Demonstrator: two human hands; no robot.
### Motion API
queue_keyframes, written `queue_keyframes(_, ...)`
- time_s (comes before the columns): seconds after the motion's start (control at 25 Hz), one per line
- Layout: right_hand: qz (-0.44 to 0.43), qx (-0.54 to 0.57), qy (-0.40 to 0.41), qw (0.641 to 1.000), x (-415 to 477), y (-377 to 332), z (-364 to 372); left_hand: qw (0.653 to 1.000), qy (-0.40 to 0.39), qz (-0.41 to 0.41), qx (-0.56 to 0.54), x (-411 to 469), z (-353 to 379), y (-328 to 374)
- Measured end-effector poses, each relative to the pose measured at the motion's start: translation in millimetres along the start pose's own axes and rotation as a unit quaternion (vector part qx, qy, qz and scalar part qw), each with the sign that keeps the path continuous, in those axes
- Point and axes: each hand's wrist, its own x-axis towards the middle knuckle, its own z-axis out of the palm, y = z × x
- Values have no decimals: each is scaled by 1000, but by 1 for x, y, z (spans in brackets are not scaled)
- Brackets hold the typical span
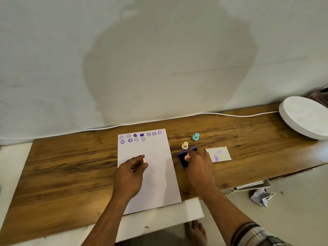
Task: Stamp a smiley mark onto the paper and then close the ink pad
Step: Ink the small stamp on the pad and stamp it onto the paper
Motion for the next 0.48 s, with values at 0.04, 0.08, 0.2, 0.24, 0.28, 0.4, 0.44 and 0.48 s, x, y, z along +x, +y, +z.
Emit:
queue_keyframes(0.04,8,1,-2,1000,1,-1,0,1000,0,2,1,0,0,0)
queue_keyframes(0.08,17,2,-4,1000,2,-1,1,1000,0,3,3,0,0,0)
queue_keyframes(0.2,36,11,-6,999,2,-1,4,1000,1,4,9,1,-1,-1)
queue_keyframes(0.24,40,20,5,999,1,-1,6,1000,1,4,9,1,-2,-1)
queue_keyframes(0.28,42,34,25,998,2,-2,7,1000,3,3,9,1,-3,-1)
queue_keyframes(0.4,3,119,103,988,6,-22,14,1000,1,-3,15,1,-7,-1)
queue_keyframes(0.44,-21,163,119,979,7,-33,16,1000,-2,-3,20,1,-8,-1)
queue_keyframes(0.48,-47,210,124,969,10,-45,18,1000,-5,-4,26,0,-8,-1)
